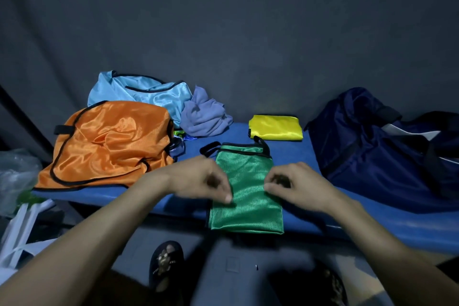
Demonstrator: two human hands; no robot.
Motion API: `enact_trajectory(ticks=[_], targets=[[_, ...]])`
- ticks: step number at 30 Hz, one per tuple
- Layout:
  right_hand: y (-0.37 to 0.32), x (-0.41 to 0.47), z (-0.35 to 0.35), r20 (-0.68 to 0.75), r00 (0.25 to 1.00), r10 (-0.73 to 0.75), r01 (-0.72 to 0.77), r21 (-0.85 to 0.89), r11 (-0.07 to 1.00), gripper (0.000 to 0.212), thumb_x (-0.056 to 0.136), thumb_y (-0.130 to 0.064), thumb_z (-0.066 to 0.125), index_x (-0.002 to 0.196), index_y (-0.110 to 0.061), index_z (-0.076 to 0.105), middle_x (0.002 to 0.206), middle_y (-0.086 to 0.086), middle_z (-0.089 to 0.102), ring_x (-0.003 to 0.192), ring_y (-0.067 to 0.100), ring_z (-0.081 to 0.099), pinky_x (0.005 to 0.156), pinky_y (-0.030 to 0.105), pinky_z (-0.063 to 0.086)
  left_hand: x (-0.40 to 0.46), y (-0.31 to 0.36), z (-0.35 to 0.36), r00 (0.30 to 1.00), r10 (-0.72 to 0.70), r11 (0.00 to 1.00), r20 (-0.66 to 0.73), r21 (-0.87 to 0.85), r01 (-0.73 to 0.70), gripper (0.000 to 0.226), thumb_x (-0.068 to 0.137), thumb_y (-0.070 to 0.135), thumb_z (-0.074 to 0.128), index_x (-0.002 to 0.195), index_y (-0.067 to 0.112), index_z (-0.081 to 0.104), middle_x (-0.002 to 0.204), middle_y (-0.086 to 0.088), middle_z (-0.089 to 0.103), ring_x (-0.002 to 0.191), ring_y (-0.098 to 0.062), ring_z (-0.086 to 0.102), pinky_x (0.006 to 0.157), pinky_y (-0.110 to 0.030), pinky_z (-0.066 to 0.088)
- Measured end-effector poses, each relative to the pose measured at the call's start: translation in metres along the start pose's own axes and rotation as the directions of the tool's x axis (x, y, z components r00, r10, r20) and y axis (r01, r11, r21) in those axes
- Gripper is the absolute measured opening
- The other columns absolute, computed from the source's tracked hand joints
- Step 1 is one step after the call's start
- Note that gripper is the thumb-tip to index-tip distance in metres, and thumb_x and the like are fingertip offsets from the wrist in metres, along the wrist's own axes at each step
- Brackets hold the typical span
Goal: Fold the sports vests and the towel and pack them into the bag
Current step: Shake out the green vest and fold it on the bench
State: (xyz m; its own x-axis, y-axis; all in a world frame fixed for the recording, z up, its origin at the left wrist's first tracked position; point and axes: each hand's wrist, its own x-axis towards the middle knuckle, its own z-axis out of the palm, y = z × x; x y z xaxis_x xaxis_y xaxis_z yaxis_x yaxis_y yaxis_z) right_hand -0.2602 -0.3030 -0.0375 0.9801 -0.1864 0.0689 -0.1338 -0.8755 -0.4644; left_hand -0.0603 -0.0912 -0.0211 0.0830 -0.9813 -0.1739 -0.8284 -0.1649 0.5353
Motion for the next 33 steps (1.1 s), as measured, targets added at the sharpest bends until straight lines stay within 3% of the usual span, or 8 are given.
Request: enact_trajectory(ticks=[3,6,9,17,22,27,30,33], targets=[[0.006,0.019,0.013,-0.159,0.983,0.088,-0.100,-0.064,0.993,0.017,0.097,-0.035,0.063,0.110,-0.026,0.069,0.105,-0.010,0.069,0.094,0.010,0.063,0.084,0.040,0.053,0.021,-0.009,-0.009,0.952,-0.153,0.977,-0.264,0.108,0.186,0.024,0.095,0.049,0.066,0.092,0.027,0.076,0.091,0.012,0.074,0.083,-0.008,0.067,0.079,-0.035,0.055],[0.006,0.034,0.030,-0.185,0.973,0.135,-0.163,-0.143,0.976,0.030,0.101,-0.035,0.056,0.129,-0.024,0.060,0.125,-0.005,0.058,0.115,0.019,0.055,0.089,0.042,0.051,0.042,-0.028,-0.012,0.878,-0.389,0.871,-0.280,0.199,0.449,0.027,0.096,0.046,0.062,0.094,0.021,0.072,0.095,0.000,0.071,0.086,-0.023,0.064,0.077,-0.037,0.055],[0.008,0.045,0.041,-0.214,0.963,0.163,-0.200,-0.161,0.967,0.030,0.104,-0.034,0.052,0.131,-0.023,0.058,0.129,-0.004,0.053,0.120,0.021,0.050,0.086,0.042,0.052,0.056,-0.045,-0.011,0.843,-0.460,0.852,-0.280,0.128,0.508,0.020,0.094,0.035,0.062,0.099,0.015,0.064,0.103,-0.008,0.069,0.091,-0.029,0.063,0.075,-0.037,0.052],[0.027,0.062,0.049,-0.332,0.936,0.115,-0.139,-0.050,0.989,0.013,0.097,-0.023,0.065,0.108,-0.018,0.066,0.102,-0.007,0.059,0.100,0.017,0.056,0.077,0.036,0.051,0.074,-0.050,-0.020,0.843,-0.437,0.895,-0.313,-0.246,0.372,0.018,0.099,0.013,0.055,0.116,0.011,0.060,0.109,-0.011,0.066,0.091,-0.029,0.061,0.079,-0.037,0.049],[0.040,0.072,0.041,-0.336,0.935,0.110,-0.108,0.026,0.994,0.019,0.089,-0.021,0.076,0.105,-0.017,0.066,0.099,-0.006,0.054,0.087,0.010,0.053,0.078,0.034,0.051,0.065,-0.050,-0.023,0.888,-0.323,0.942,-0.326,-0.202,0.269,0.057,0.100,0.021,0.057,0.152,0.025,0.032,0.108,0.001,0.066,0.088,-0.017,0.064,0.078,-0.036,0.047],[0.045,0.079,0.040,-0.294,0.953,0.077,-0.099,-0.059,0.993,0.024,0.094,-0.028,0.071,0.116,-0.020,0.067,0.108,-0.004,0.056,0.101,0.018,0.057,0.082,0.041,0.053,0.058,-0.043,-0.024,0.925,-0.147,0.988,-0.351,-0.099,0.119,0.061,0.087,0.015,0.069,0.130,0.034,0.031,0.101,0.010,0.067,0.062,-0.008,0.059,0.060,-0.033,0.045],[0.046,0.083,0.040,-0.282,0.958,0.049,-0.080,-0.100,0.992,0.021,0.095,-0.030,0.070,0.114,-0.021,0.066,0.104,-0.005,0.051,0.104,0.020,0.052,0.079,0.042,0.052,0.060,-0.048,-0.023,0.891,-0.064,0.998,-0.449,-0.016,0.063,0.044,0.085,0.012,0.067,0.113,0.031,0.039,0.096,0.013,0.068,0.068,-0.019,0.064,0.062,-0.038,0.050],[0.047,0.088,0.039,-0.243,0.970,0.025,-0.053,-0.111,0.992,0.017,0.096,-0.028,0.068,0.111,-0.020,0.065,0.104,-0.004,0.047,0.105,0.020,0.046,0.082,0.043,0.050,0.059,-0.054,-0.021,0.840,-0.082,0.993,-0.536,0.028,0.115,0.034,0.087,0.010,0.067,0.111,0.028,0.050,0.090,0.013,0.064,0.061,-0.012,0.058,0.060,-0.028,0.041]])
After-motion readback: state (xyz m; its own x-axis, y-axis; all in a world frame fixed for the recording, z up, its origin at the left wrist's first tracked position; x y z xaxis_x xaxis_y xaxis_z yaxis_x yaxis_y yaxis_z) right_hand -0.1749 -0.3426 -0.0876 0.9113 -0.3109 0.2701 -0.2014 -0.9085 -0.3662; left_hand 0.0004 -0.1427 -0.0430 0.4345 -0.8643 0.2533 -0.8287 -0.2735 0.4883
